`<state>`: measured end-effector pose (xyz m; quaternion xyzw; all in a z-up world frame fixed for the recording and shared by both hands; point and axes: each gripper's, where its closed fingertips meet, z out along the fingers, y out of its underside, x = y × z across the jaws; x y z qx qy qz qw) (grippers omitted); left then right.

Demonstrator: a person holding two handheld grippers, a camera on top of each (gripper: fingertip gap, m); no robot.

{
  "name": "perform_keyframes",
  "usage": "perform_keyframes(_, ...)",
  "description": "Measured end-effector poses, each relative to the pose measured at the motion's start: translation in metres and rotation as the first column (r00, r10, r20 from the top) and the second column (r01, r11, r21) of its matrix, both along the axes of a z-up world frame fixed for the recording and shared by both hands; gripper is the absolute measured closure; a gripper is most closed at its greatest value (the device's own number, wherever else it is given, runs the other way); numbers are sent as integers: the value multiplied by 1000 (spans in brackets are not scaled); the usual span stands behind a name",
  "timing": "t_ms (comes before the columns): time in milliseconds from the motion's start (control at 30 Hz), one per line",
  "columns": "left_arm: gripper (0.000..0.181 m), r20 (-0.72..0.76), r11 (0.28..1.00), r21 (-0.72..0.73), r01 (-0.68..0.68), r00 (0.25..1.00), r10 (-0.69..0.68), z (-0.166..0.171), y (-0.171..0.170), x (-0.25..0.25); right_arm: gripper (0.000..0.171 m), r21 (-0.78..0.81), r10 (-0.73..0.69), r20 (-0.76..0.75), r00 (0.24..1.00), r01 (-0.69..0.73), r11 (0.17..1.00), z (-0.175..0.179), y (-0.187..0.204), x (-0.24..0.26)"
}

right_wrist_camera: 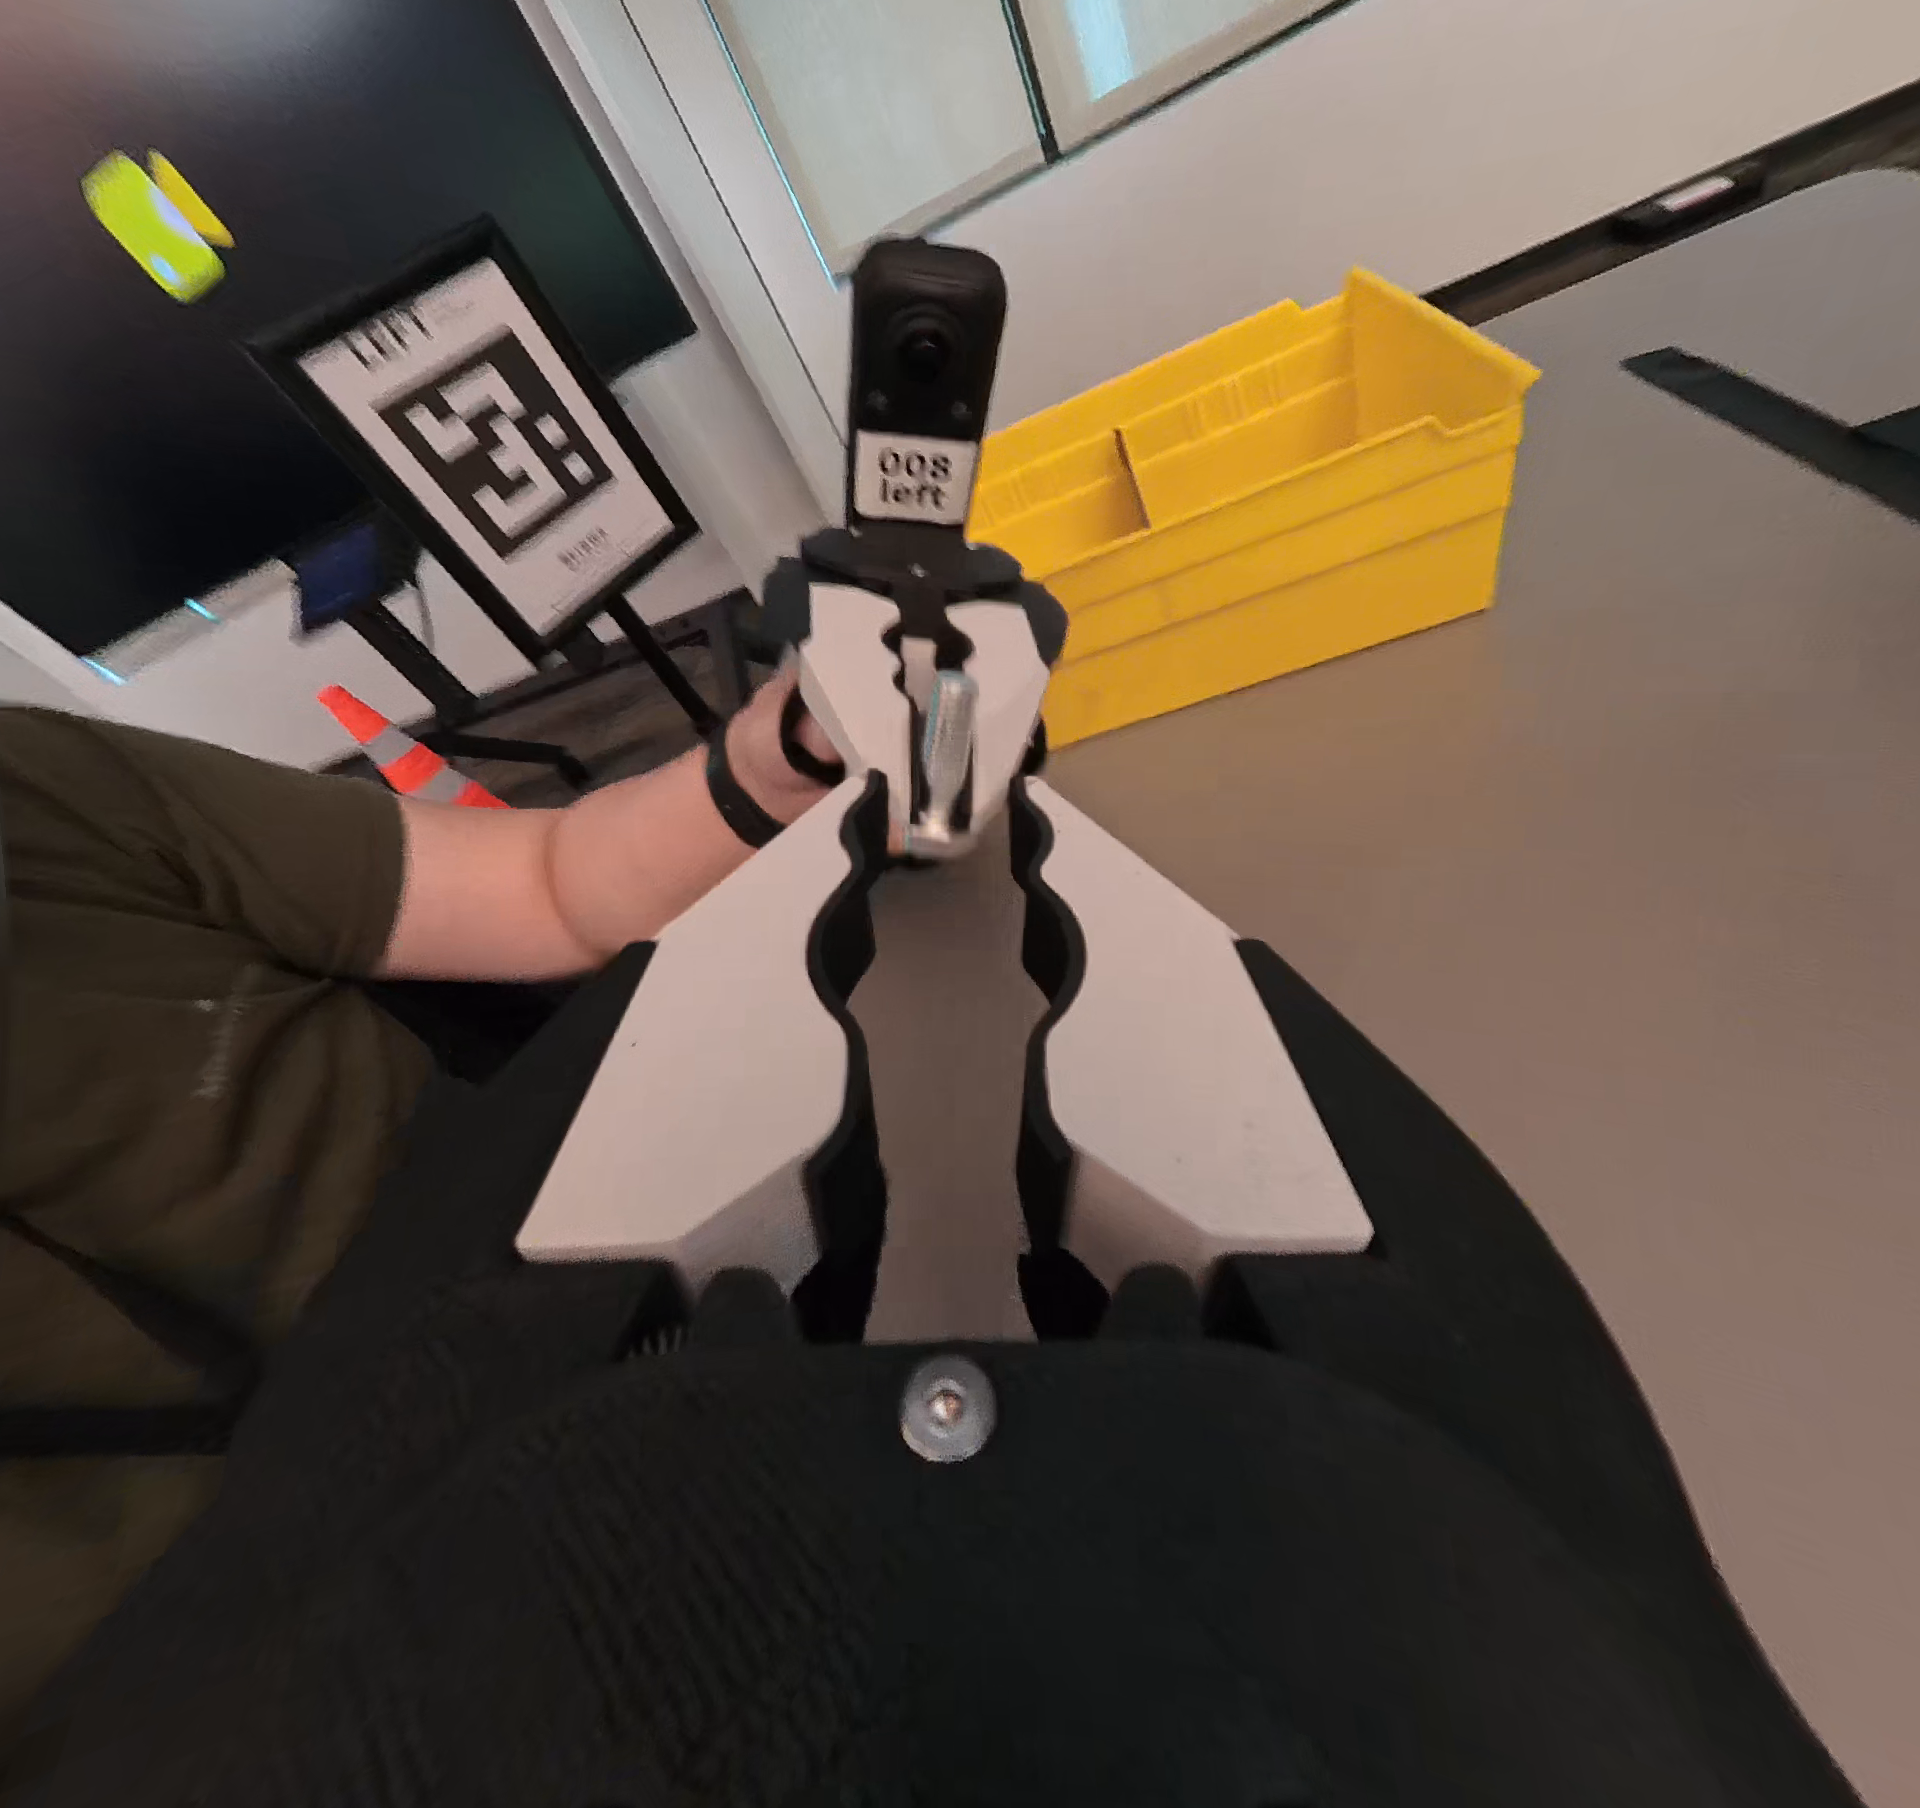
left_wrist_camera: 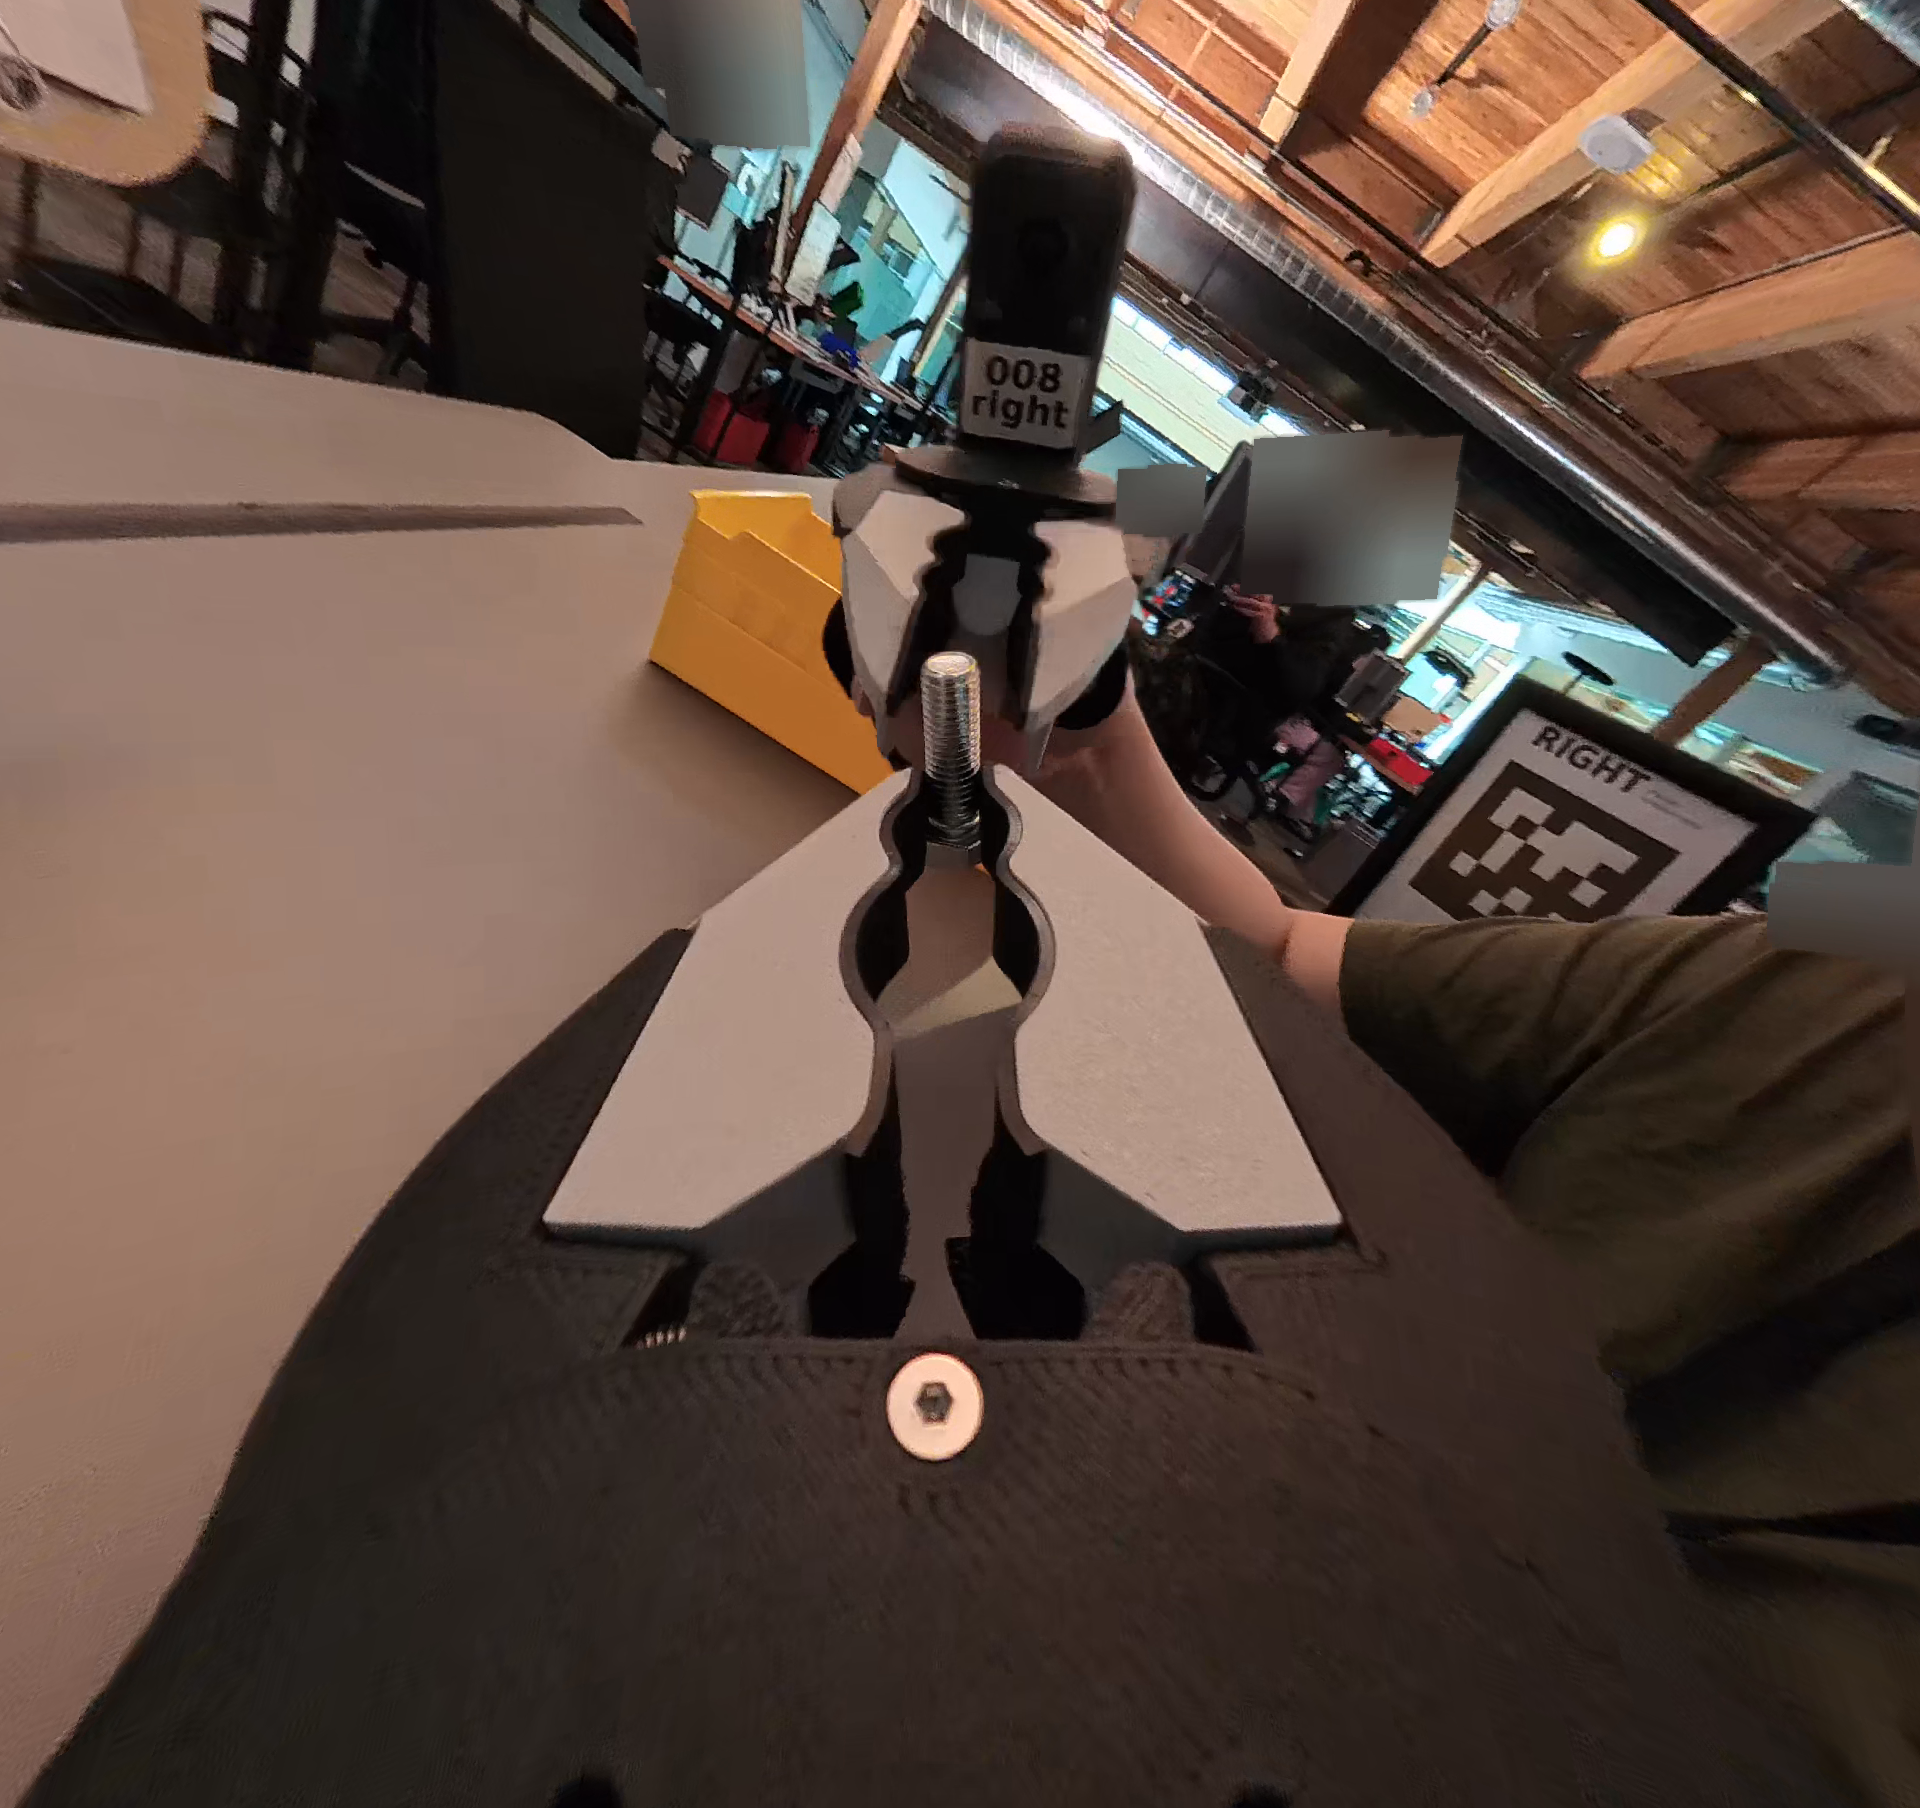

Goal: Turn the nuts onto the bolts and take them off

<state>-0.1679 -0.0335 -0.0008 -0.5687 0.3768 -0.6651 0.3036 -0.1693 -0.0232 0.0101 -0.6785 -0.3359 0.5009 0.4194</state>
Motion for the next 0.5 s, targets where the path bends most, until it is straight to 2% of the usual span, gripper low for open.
perform_keyframes(100,174,2,998,34,-53,999,52,3,9,-6,148,100,20,215,976,-43,994,-25,-6,7)
perform_keyframes(233,174,15,992,54,-110,994,110,5,19,-12,144,158,66,521,851,-172,972,-80,-16,9)
perform_keyframes(367,174,25,987,67,-146,989,145,7,24,-16,138,131,126,643,756,-270,954,-120,-23,3)
perform_keyframes(500,174,19,982,84,-172,985,171,6,28,-17,136,121,103,736,669,-280,952,-150,-16,11)
